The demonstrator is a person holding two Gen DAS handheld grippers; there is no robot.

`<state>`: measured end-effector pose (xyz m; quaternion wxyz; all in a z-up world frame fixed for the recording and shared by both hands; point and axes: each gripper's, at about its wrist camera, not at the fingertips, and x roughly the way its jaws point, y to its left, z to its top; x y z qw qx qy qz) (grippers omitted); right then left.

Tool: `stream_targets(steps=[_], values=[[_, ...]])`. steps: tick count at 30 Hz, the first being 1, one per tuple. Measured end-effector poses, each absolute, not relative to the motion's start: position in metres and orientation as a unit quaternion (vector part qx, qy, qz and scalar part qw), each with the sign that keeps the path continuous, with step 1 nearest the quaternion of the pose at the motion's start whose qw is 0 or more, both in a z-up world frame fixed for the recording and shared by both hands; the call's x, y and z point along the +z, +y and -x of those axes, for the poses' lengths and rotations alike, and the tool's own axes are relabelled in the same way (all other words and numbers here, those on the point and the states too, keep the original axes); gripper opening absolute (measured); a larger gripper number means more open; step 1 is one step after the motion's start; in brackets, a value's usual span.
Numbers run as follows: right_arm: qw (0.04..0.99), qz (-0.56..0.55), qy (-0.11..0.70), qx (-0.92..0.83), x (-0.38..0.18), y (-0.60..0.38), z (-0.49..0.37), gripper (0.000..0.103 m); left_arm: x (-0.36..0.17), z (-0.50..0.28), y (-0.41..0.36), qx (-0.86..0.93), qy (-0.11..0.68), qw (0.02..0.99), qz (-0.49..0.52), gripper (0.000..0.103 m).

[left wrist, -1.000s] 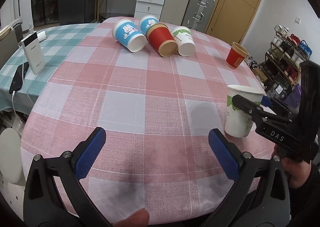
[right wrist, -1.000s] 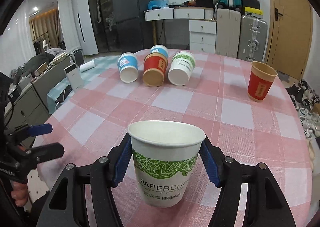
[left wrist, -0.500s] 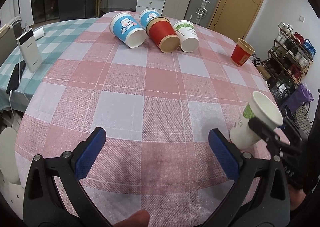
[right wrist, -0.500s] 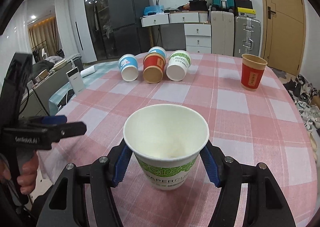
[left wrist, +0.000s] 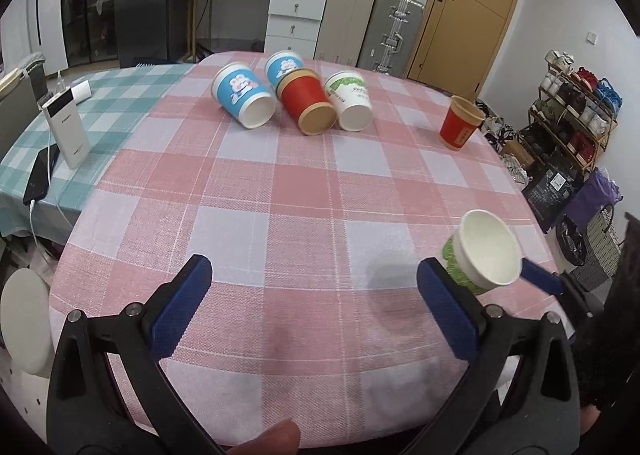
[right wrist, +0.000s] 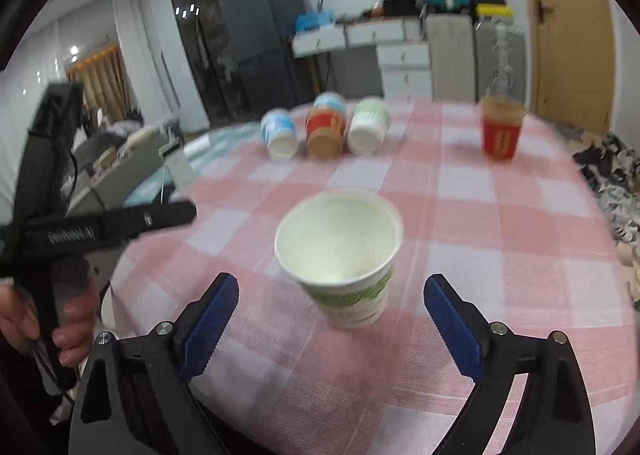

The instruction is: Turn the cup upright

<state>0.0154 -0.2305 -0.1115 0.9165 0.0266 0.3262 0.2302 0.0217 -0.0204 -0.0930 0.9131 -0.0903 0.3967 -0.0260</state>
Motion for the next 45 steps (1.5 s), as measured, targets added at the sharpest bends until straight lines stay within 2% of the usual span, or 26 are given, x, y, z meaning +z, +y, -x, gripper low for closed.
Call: stream_targets(steps=[5,14,45], values=[[0.940,-0.060,0.257,0.218,-0.070,-0.257,0.010,0.102,-0.070,-0.005,-0.040,-0.041,0.374,0.923,0.077,0.102],[0.939,-0.067,0.240,0.237,-0.033,-0.262,0.037,0.103,-0.032,0.022,-0.066,-0.062,0.339,0.937,0.059,0.102],[0.939,-0.072,0.231,0.246,-0.022,-0.251,0.053,0.103,-0.021,0.056,-0.061,-0.060,0.329,0.941,0.055,0.103]])
